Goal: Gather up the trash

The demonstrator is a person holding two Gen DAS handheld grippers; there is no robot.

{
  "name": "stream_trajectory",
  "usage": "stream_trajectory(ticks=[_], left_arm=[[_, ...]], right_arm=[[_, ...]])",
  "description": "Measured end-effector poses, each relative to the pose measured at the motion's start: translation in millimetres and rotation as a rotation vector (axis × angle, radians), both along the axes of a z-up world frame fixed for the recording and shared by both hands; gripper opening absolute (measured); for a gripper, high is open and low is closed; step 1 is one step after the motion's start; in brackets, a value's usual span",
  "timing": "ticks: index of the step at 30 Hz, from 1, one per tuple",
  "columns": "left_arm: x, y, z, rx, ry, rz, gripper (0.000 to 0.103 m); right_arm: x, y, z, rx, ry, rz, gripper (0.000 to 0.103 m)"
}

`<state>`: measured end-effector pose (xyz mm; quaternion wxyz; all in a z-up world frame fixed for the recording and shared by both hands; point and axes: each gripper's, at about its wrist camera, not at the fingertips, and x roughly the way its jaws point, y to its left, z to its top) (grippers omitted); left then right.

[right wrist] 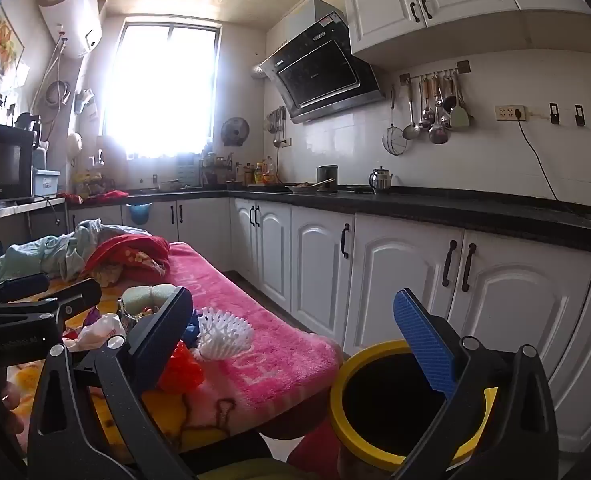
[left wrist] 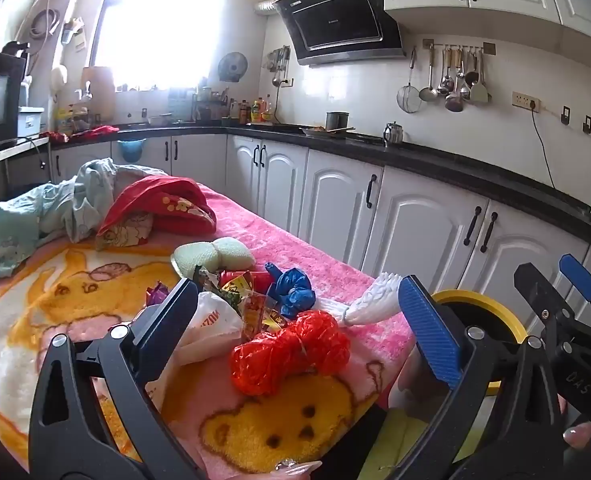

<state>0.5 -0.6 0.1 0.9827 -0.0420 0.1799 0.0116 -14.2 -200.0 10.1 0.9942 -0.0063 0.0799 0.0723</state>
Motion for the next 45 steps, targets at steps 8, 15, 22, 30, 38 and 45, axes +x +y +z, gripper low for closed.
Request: stream_trajectory(ticks=[8, 15, 22, 30, 38, 45], left_arm=[[-0.4, 1.0, 0.1, -0.011, -0.008, -0.003, 0.092], [-0.7, 1.4, 0.0, -0.013, -0.011, -0.002, 0.092], [-1.2, 2.3, 3.2, -0.013, -0.011, 0.000, 0.092], [-3.7, 1.5, 5.0, -0.015, -0.013, 0.001, 0.092], [-5.5, 3.2, 6.9, -0.016, -0.016, 0.002, 0.092], [-6.4, 4.3, 8.5, -0.017, -0.018, 0.003, 0.092]], right_arm=[[-0.1, 0.5, 0.1, -0.009, -0.005, 0.001, 0.098], [-0.6, 0.4, 1.3, -0.006, -0.004, 0.001, 0.098], [2.6, 2.0, -4.9, -0.006, -0.001, -0.005, 0.098], [0.0, -1.4, -1.9, -0.002, 0.001, -0.006, 0.098], [-0.1, -1.6, -1.8, -0.002, 0.002, -0.006, 0.098], [0.3, -1.8, -1.1, -0.002, 0.004, -0.007, 0.098]])
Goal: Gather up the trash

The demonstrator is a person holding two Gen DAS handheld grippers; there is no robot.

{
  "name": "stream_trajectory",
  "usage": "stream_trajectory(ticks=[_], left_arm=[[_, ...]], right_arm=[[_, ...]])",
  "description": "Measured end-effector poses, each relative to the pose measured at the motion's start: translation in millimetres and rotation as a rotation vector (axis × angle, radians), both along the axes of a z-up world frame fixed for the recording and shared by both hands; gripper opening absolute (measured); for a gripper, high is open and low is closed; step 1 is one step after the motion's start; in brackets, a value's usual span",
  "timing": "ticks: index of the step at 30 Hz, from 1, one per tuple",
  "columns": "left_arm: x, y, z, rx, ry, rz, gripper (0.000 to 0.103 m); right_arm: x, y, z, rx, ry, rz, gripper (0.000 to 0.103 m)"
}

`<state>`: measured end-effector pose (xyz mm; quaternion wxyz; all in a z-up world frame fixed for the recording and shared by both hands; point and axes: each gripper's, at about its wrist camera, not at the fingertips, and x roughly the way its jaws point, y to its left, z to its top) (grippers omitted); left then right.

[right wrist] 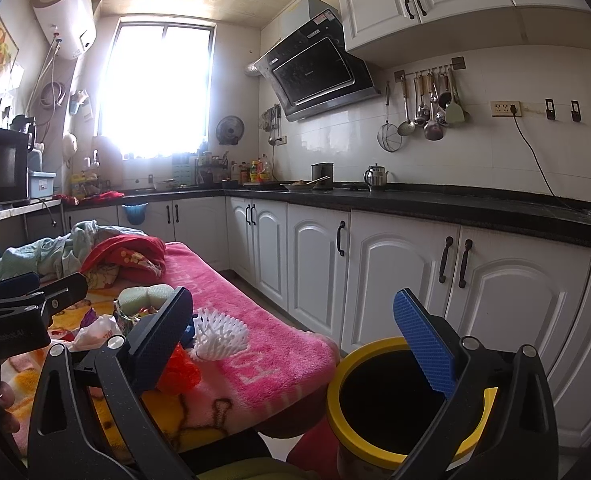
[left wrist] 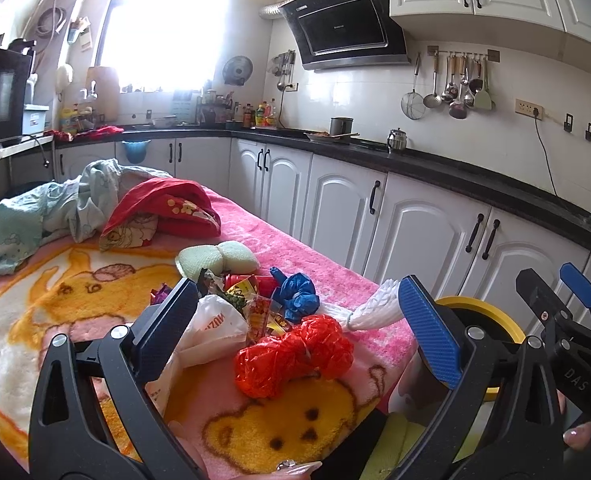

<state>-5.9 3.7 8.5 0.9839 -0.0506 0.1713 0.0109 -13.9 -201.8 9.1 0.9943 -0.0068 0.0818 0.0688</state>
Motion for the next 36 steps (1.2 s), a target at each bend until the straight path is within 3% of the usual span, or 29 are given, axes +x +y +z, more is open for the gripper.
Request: stream_trajectory(ticks=[24, 36], left_arm=[[3.8, 13.4, -1.3, -0.030, 0.004, 0.013, 0.092], [4.6, 53.1, -2.2, -0.057, 0.002, 0.117, 0.092]], right_arm=[[4.4, -3.5, -1.9, -0.008, 0.008, 0.012, 0.098], [21.3, 30.5, -0.4, -0.068, 0.073, 0.159, 0.098]])
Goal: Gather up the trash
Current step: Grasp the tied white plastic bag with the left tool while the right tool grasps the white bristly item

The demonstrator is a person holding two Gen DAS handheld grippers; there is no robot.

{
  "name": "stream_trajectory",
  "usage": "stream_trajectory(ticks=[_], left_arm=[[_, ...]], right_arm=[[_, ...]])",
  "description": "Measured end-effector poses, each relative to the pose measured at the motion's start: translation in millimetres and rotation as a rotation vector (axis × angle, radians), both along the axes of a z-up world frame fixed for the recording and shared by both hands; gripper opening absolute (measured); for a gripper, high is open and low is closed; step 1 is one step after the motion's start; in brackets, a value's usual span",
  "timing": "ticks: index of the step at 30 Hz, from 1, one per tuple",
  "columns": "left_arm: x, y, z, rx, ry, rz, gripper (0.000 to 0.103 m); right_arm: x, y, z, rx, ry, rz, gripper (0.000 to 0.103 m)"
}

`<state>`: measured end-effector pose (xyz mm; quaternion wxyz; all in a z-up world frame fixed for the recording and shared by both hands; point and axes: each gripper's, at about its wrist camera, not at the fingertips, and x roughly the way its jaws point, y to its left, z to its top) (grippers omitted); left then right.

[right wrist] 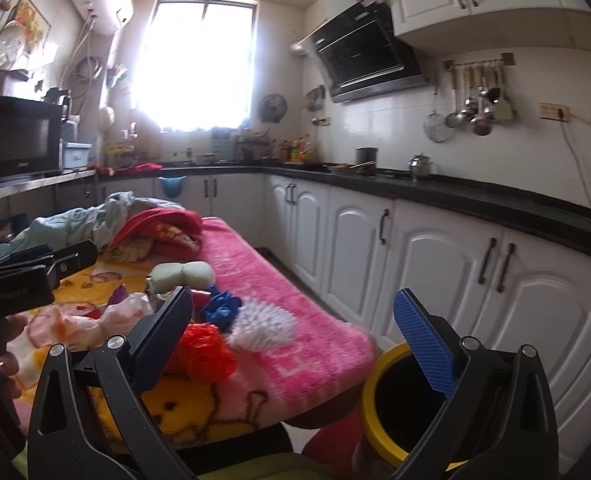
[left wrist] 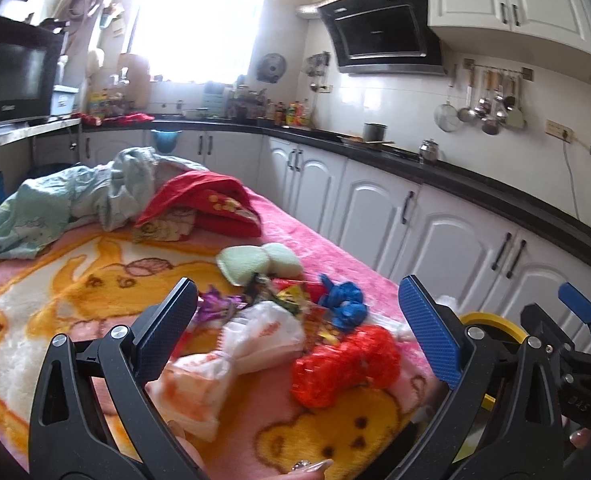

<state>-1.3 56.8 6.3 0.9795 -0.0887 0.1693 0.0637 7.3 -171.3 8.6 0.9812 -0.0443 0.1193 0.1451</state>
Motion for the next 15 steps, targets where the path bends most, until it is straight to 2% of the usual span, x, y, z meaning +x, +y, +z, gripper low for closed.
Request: stream_trajectory(ticks=[11, 15], left_arm=[[-2.8, 64.8, -2.2, -0.045, 0.013, 0.152, 0.092], [3.3, 85.1, -13.2, -0.064, 0.069, 0.167, 0.092]], right_arm=[[30.0, 26.6, -2.1, 0.006, 0.079, 0.064, 0.098], [46.3, 38.6, -8.8, -0.008, 0.117, 0.080, 0.098]])
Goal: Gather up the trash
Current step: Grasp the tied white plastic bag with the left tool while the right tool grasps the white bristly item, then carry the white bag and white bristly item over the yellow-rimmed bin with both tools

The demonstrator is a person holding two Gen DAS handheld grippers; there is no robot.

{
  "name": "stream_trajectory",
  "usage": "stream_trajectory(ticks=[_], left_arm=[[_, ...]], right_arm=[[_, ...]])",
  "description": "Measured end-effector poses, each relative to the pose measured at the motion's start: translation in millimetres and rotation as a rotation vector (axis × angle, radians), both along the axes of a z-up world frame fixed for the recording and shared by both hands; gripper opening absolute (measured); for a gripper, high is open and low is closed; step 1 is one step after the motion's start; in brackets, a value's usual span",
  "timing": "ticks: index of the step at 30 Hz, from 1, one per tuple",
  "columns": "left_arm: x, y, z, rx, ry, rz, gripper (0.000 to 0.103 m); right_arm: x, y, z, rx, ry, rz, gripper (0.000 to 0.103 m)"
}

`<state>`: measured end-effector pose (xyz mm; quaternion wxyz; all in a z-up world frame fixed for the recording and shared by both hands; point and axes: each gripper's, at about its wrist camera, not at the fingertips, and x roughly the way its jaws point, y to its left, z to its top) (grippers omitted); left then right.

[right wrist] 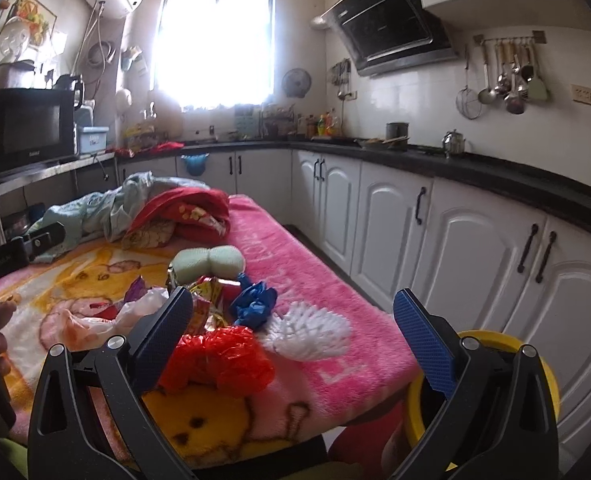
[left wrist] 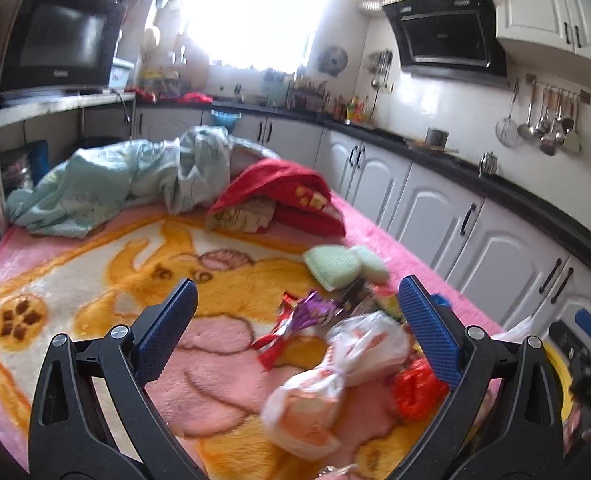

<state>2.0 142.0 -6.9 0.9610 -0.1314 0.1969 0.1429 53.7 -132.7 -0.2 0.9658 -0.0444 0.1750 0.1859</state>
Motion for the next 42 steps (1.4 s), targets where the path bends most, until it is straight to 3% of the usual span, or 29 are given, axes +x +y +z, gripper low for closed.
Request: stream_trajectory(ticks=[10, 18, 22, 23, 25, 26, 28, 31, 33, 36, 42], left_arm=[[28.8, 3.1, -45.5, -0.084, 0.174, -0.189, 0.092], [42.9, -13.8, -71.0, -0.049, 0.301, -0.197, 0.092], [44.2, -7.5, -81.7, -0.099, 0.355, -0.193, 0.092], [44.2, -5.6, -83.9, -0.109, 0.365, -0.193, 0.092], [42.4, -2.2, -87.6, -0.138, 0.380, -0.200, 0.090], [41.8, -2.3, -87.7, -0.144, 0.384, -0.204, 0.087], [39.6, -1.3, -88.4, -0.149, 0.392, -0.209, 0.071], [38.7, -1.7, -88.8, -0.158, 0.397, -0.224, 0.054], [38.4, -3.6, -88.0, -0.157, 0.401, -0.233, 0.050], [35.2, -4.0, -84.5, -0.167, 0.390, -0.256, 0.042], [23.4, -4.2, -71.0, -0.161, 0.349, -0.260, 0.037]], right_arm=[[55.6, -13.5, -25.1, 0.048, 0.133, -0.105, 0.098], [83.7, -20.8, -51.7, 0.127, 0.296, -0.100, 0.098], [88.0, -21.6, -56.7, 0.179, 0.353, -0.055, 0.096], [87.7, -21.6, -58.1, 0.192, 0.367, -0.037, 0.094], [88.8, -20.9, -59.2, 0.202, 0.392, -0.001, 0.071], [89.0, -20.8, -59.3, 0.201, 0.405, 0.012, 0.065], [89.1, -23.0, -59.3, 0.217, 0.425, 0.033, 0.046], [87.0, -28.5, -56.7, 0.216, 0.425, 0.037, 0.029], [86.0, -30.5, -54.8, 0.203, 0.422, 0.039, 0.023], [82.2, -35.7, -49.1, 0.194, 0.404, 0.035, 0.021], [69.7, -43.1, -30.2, 0.137, 0.342, 0.023, 0.019]])
